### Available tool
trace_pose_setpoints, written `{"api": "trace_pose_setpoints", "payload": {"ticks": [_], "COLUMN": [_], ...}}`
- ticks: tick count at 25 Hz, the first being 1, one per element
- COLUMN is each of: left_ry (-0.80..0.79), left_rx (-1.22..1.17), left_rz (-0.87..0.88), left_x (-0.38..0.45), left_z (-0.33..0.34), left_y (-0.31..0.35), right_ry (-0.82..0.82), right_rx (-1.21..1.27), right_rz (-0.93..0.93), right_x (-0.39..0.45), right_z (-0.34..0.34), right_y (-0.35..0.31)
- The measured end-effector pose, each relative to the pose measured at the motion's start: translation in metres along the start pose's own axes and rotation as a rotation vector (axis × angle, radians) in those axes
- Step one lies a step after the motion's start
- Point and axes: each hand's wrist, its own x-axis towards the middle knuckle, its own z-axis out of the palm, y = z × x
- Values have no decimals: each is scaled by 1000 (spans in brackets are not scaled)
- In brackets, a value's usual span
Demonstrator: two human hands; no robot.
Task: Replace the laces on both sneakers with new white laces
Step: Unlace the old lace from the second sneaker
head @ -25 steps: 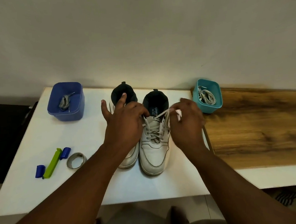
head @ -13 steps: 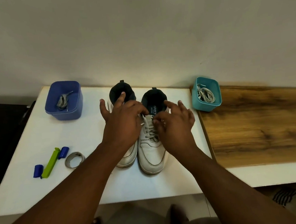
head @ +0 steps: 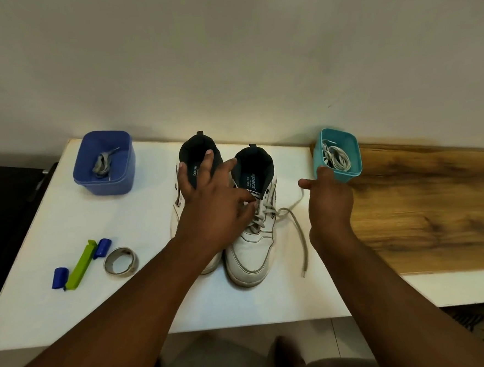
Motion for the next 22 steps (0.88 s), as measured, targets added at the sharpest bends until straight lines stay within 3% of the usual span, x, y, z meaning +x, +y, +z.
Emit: {"api": "trace_pose_setpoints", "payload": {"ticks": [2, 6, 8, 12, 17, 19, 22], "left_ry": [-18, 19, 110, 244, 48, 152, 377], "left_rx": [17, 0, -51, -89, 10, -60, -197], "left_rz": [17, 1, -68, -179, -7, -74, -309], "left_x": [-1, 2, 1, 0, -1, 0, 3], "left_z": [2, 3, 1, 0, 11, 4, -10], "left_y": [1, 2, 2, -1, 3, 0, -7], "right_ry": [-5, -374, -386, -365, -385, -351, -342], "right_rx": [-147, -545, -784, -678, -598, -608, -555], "right_rz": [-204, -603, -715, -612, -601, -615, -576], "right_x": [7, 0, -3, 6, 4, 3, 4], "right_z": [0, 7, 13, 10, 14, 14, 14], "right_y": [13, 29, 32, 37, 43, 41, 40]}}
